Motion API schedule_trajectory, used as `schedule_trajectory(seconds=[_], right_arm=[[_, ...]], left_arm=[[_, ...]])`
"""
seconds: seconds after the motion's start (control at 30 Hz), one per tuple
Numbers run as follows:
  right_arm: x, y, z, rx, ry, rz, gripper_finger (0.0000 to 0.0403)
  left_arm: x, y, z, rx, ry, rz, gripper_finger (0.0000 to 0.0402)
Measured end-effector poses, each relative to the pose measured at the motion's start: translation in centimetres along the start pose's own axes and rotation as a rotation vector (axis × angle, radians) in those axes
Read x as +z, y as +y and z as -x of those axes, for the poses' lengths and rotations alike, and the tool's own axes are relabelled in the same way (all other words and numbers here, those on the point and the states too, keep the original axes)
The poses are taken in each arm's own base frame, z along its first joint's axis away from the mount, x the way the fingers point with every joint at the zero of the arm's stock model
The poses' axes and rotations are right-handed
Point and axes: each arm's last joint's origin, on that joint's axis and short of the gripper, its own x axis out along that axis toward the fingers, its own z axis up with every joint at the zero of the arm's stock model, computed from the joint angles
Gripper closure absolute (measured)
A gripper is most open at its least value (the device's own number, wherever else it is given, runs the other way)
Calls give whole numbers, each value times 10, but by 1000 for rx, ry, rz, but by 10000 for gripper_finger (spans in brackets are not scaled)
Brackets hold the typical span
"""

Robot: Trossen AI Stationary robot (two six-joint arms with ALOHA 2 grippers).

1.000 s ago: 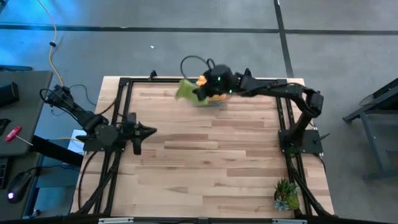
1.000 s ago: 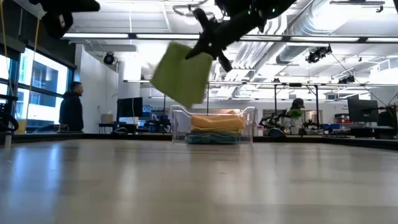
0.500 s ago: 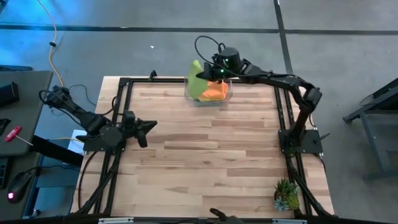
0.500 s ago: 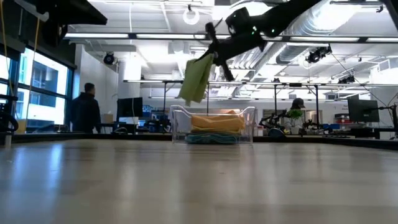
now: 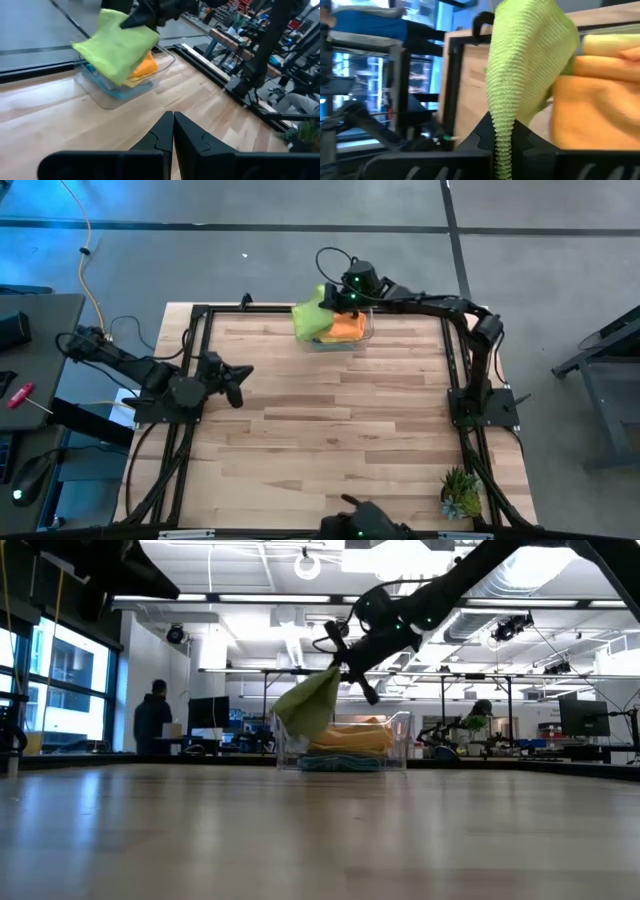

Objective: Fold microfiber towels
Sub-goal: Put the green towel into the transparent bin

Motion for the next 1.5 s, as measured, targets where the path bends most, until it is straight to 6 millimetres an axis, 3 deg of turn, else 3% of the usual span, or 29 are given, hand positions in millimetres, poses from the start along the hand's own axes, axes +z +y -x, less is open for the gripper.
schedule_trajectory(seconds=[0.5, 0.83, 1.2, 1.3, 1.5], right_arm=[[8, -28, 11, -221, 11, 23, 403], [8, -21, 22, -264, -34, 44, 403], [0, -31, 27, -434, -25, 7, 399], [-3, -34, 29, -473, 4, 2, 375], [-3, -36, 34, -528, 8, 38, 279]], left_arm=[[4, 4, -6, 44, -15, 16, 399], [3, 5, -6, 47, -12, 11, 399], [3, 5, -6, 51, -9, 4, 399], [3, 5, -6, 51, -8, 3, 398], [2, 6, -6, 54, -5, -2, 398]])
